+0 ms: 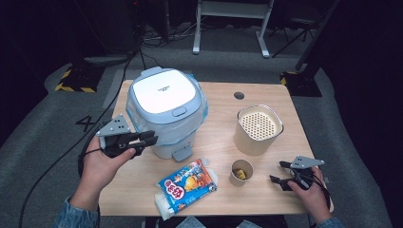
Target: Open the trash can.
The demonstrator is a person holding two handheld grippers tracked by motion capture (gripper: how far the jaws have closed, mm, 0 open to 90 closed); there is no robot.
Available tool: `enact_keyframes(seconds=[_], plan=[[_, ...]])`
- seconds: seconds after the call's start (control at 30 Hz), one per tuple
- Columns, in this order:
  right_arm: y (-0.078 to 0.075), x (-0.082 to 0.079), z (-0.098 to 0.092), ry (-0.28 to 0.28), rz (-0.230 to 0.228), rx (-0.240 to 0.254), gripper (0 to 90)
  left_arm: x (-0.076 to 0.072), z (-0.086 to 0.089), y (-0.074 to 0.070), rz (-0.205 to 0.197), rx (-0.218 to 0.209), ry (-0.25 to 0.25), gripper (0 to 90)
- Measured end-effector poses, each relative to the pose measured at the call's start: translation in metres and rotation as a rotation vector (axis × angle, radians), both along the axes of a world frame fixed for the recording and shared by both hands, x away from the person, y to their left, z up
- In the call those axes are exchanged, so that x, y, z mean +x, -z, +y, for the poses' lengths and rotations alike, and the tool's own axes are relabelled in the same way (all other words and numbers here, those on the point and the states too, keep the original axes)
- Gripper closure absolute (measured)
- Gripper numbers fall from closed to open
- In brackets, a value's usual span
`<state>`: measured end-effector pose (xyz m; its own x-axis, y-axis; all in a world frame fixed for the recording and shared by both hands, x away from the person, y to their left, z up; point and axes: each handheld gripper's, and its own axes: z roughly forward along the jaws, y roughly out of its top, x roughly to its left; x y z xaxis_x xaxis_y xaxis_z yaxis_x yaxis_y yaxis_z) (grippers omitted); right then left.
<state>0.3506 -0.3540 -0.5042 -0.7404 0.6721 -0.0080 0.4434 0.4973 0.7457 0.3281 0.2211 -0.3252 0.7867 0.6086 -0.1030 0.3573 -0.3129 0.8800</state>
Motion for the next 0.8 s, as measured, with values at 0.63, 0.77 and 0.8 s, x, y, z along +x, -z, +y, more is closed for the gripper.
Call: enact_keyframes(seconds=[0.63,0.77,0.8], plan=[[0.0,0.0,0.0,0.001,0.002,0.001,21.7,0.018,-0.028,-0.041,-0.095,-0.127,-0.026,90.0],[0.0,0.0,0.0,0.001,0.001,-0.001,21.6,0.028,-0.037,-0.041,-0.116,-0.121,-0.039,90.0],[0.0,0.0,0.0,0.0,0.0,0.0,21.6,0.03,-0.039,-0.041,-0.113,-0.119,-0.041,90.0]])
